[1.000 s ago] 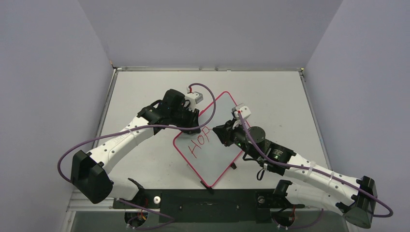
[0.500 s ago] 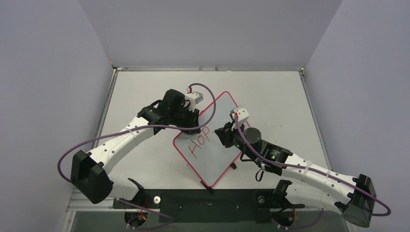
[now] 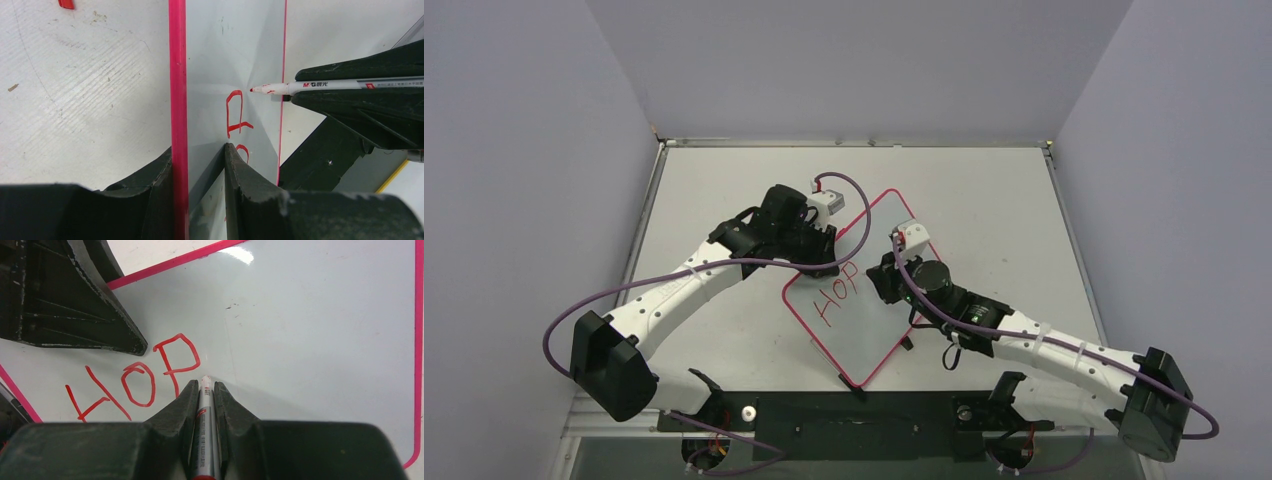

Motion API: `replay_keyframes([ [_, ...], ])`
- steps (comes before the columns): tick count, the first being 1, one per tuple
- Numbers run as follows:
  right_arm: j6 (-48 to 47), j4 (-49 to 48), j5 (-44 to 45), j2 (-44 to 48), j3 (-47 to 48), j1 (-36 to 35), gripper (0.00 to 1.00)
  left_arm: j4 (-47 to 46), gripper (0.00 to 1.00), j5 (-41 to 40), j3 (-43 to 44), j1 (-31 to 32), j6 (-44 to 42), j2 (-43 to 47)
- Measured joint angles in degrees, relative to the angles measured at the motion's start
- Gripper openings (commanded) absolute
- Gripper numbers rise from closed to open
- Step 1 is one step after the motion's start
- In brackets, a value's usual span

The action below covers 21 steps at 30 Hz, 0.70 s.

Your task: Write a sentence on the whiteboard

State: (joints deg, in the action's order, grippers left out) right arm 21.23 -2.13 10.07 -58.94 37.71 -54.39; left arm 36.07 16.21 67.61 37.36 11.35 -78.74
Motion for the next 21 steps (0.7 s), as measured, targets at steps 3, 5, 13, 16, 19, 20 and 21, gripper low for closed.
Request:
replay_keyframes([
  [3,0.0,-0.9,-0.1,-0.8,0.0,0.5,0.0,0.0,0.0,0.0,0.0,0.0,0.0,0.0],
  [5,0.0,-1.2,-0.1,-1.2,0.0,0.7,0.0,0.0,0.0,0.0,0.0,0.0,0.0,0.0],
  [13,0.0,-1.7,0.0,-1.9,0.0,1.5,0.0,0.0,0.0,-0.3,0.0,0.0,0.1,0.0],
  [16,-0.2,-1.7,0.4,-2.0,0.0,2.1,0.0,0.0,0.0,-0.3,0.0,0.1,0.1,0.0],
  [19,-0.3,-1.7,1.2,-2.3,0.0,2.7,0.0,0.0,0.0,-0.4,0.0,0.1,0.2,0.0],
  [20,-0.4,-1.7,1.5,-2.4,0.0,2.9,0.0,0.0,0.0,-0.4,0.0,0.1,0.2,0.0],
  [21,-0.5,-1.7,1.7,-2.5,0.1,3.1,0.0,0.0,0.0,-0.5,0.0,0.1,0.3,0.0],
])
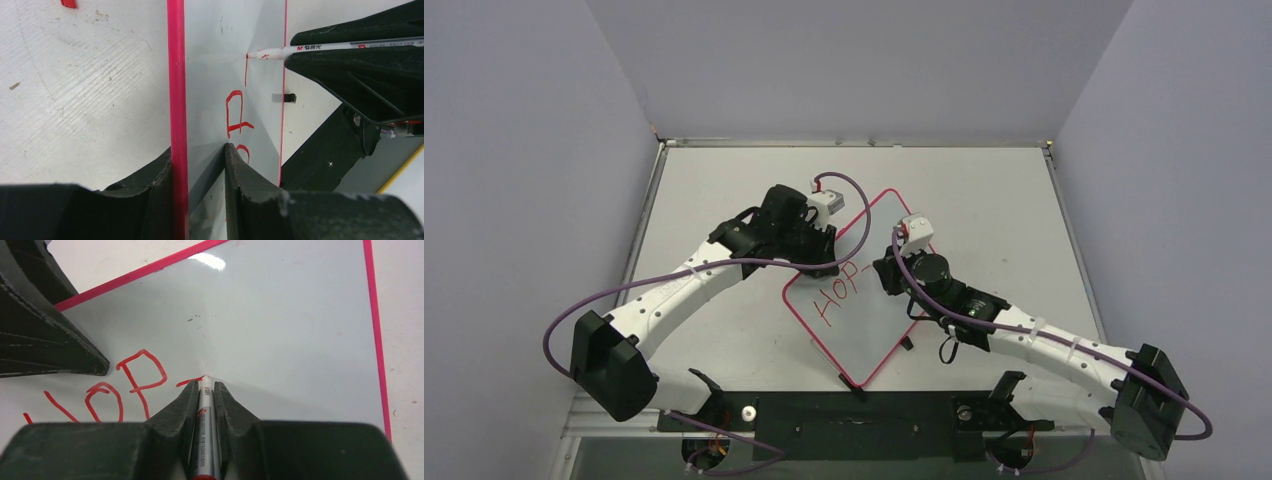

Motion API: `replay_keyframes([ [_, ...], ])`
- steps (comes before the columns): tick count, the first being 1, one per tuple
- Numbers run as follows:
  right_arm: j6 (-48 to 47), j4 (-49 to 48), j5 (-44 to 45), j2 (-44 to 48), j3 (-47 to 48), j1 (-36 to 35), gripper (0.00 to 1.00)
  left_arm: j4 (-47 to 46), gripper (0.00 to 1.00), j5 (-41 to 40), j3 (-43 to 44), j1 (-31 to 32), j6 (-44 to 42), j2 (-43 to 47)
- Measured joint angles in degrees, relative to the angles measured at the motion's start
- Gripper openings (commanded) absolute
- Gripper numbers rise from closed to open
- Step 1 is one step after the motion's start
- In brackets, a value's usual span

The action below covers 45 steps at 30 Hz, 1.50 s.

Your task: Write a sentence on the whiteboard

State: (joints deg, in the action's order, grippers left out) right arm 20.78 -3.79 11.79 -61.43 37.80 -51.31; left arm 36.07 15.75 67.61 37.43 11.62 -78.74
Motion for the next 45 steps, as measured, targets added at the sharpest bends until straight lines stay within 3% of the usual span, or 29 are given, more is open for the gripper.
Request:
replay_keyframes([
  [17,-0.7,0.9,1.2,-3.1,4.0,0.7,0.0,0.0,0.0,-0.3,0.0,0.0,0.2,0.0],
  [45,0.9,-0.8,-2.8,0.0,0.0,-2.8,0.0,0.1,0.0,-0.9,0.0,0.2,0.1,0.0],
])
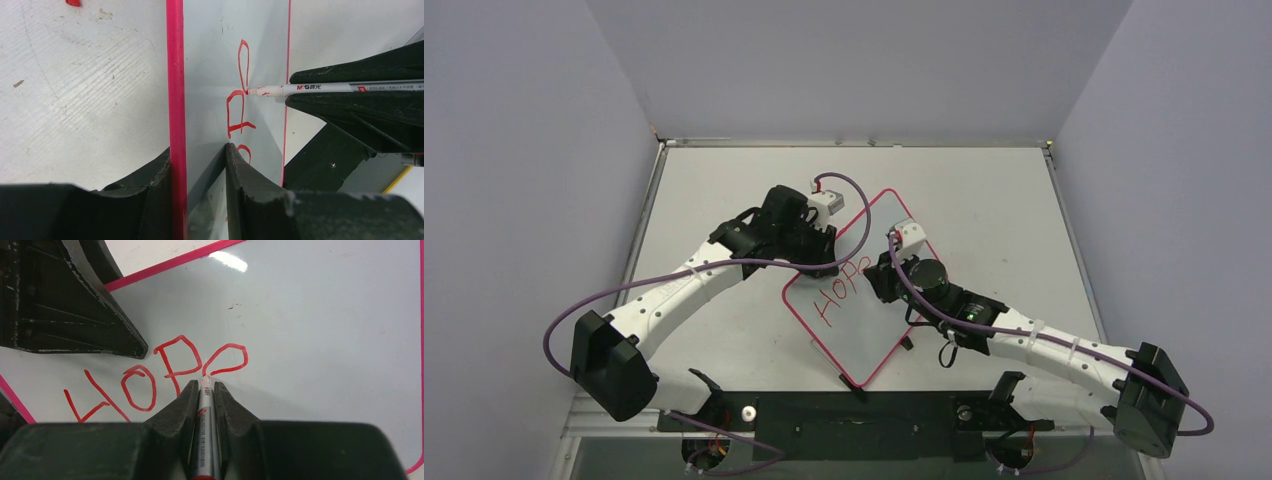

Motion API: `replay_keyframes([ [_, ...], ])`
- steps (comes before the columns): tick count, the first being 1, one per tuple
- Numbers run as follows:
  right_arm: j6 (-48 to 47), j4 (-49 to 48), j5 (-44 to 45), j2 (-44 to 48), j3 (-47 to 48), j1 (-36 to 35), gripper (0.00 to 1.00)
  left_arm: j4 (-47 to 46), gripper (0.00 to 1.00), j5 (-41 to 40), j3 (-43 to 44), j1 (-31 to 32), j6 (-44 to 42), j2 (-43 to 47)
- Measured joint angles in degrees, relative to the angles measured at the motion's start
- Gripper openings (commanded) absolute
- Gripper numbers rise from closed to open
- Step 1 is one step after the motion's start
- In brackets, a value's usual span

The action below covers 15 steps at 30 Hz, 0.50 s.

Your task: Write a sentence on the whiteboard

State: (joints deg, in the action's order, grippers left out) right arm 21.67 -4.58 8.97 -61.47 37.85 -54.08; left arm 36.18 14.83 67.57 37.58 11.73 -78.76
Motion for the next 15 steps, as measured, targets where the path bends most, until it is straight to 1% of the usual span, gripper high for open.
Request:
replay_keyframes([
  [15,0.1,2.1,3.5,0.5,-0.9,1.0,0.0,0.0,0.0,-0.5,-0.1,0.1,0.0,0.0],
])
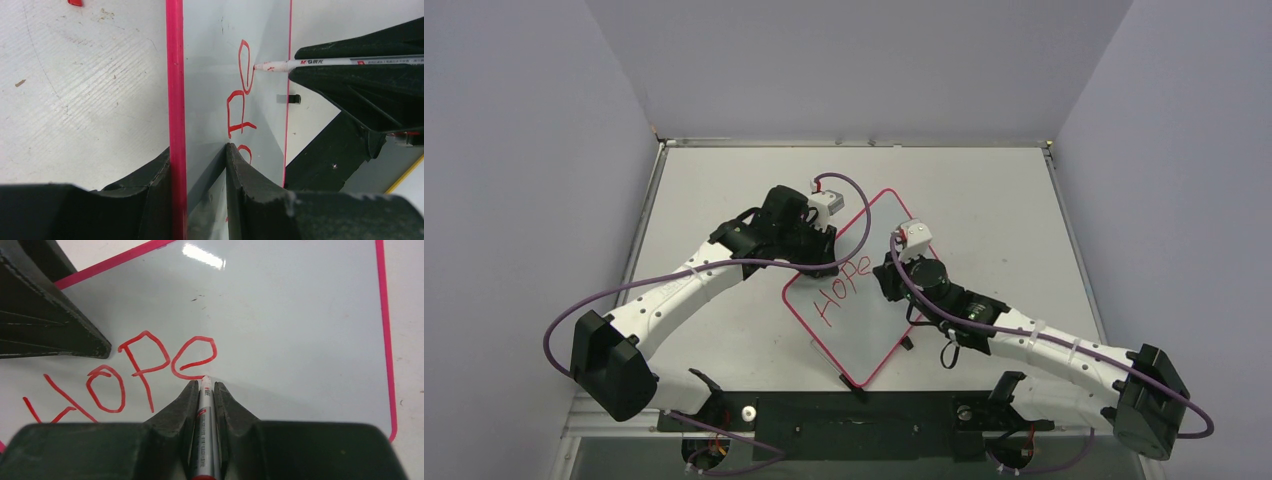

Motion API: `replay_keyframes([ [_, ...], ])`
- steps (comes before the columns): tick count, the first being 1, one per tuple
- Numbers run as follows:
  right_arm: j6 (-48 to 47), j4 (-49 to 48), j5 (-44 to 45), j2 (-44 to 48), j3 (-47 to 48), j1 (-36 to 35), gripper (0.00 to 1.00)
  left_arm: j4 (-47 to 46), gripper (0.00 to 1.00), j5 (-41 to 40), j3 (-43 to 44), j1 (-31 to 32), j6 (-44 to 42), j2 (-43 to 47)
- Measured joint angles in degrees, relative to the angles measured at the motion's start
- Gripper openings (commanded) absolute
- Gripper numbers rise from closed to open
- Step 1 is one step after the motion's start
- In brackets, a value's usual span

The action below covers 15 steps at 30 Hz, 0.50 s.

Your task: Write a sentence on the whiteboard

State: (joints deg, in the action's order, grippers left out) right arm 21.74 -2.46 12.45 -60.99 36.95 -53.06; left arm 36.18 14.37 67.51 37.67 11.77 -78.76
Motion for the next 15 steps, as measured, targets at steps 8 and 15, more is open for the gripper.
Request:
replay_keyframes([
  [8,0.0,2.4,2.0,0.0,0.0,1.4,0.0,0.0,0.0,-0.1,0.0,0.0,0.0,0.0],
  [15,-0.2,5.6,2.7,0.7,0.5,1.4,0.0,-0.1,0.0,-0.1,0.0,0.1,-0.1,0.0],
])
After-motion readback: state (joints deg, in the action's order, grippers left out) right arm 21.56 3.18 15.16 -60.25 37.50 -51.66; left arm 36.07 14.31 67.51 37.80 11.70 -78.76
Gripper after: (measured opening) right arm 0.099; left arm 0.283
